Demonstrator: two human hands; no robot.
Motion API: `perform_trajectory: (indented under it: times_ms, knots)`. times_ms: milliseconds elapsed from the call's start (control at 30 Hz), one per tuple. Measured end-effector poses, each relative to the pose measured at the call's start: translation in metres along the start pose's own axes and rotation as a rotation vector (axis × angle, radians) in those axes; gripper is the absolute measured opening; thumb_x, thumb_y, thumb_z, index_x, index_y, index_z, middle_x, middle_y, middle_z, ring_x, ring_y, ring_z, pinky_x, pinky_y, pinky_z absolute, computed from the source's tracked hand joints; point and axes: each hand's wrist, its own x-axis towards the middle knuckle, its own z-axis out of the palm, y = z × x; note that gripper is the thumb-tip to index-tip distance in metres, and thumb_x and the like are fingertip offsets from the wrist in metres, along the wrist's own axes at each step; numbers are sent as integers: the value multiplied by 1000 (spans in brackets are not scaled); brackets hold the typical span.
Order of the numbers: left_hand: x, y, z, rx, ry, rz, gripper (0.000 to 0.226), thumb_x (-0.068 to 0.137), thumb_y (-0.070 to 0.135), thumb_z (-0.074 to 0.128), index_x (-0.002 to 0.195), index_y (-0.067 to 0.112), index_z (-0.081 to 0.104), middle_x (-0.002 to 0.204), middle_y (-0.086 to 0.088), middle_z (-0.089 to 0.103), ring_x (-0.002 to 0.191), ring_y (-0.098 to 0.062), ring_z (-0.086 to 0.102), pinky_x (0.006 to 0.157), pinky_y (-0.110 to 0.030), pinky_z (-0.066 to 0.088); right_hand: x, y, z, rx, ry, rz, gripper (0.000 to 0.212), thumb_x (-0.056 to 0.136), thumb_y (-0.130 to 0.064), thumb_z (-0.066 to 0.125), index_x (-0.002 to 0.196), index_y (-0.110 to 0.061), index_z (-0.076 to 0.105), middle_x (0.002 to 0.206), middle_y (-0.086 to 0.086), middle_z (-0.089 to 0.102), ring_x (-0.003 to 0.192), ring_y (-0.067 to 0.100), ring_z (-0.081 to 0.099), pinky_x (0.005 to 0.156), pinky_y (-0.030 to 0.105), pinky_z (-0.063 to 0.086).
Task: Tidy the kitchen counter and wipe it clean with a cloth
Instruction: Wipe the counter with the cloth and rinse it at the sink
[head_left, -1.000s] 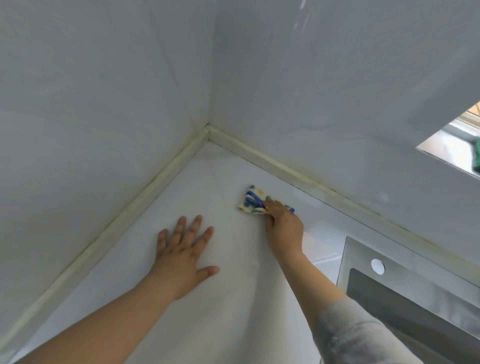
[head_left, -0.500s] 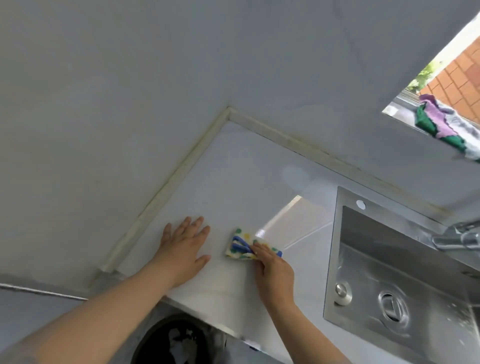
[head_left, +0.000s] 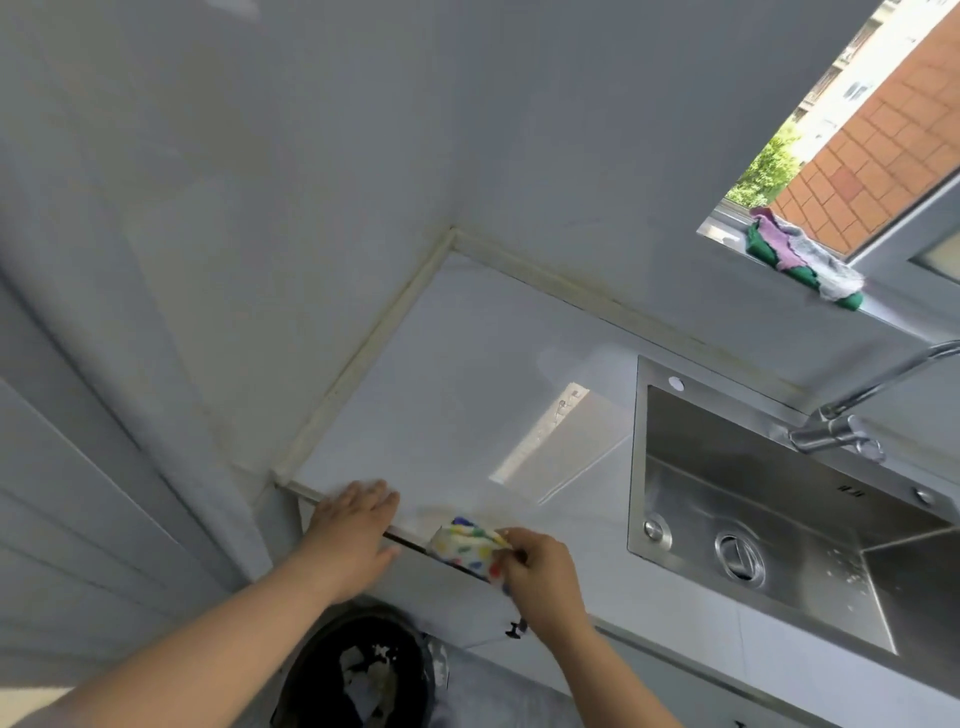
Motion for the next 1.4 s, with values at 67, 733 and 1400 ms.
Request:
perform_trajectory:
  times_ms: [67, 733, 1400]
  knots:
    - [3, 6, -9, -20, 3, 9, 66, 100, 46, 34, 154, 23, 4, 162, 0, -5, 148, -24, -2, 120, -44, 7, 8, -7, -19, 60, 75, 16, 29, 77, -9, 52, 78, -31, 71, 63, 10, 63, 41, 9, 49, 42, 29, 42]
    - [208, 133, -86, 0, 12, -65, 81, 95, 53, 41, 153, 27, -9, 157, -1, -25, 146, -29, -17, 119, -45, -2, 280, 27, -200, -62, 277, -80, 33, 91, -7, 47, 98, -30, 69, 69, 1, 61, 44, 25, 60, 38, 27, 47]
    - [286, 129, -90, 25, 15, -218, 94, 67, 83, 3, 142, 35, -30, 144, 5, -46, 139, -27, -35, 113, -55, -13, 444, 65, -183, -298, 282, -350, 43, 87, 3, 49, 126, -12, 61, 134, 4, 57, 128, 22, 47, 89, 30, 41]
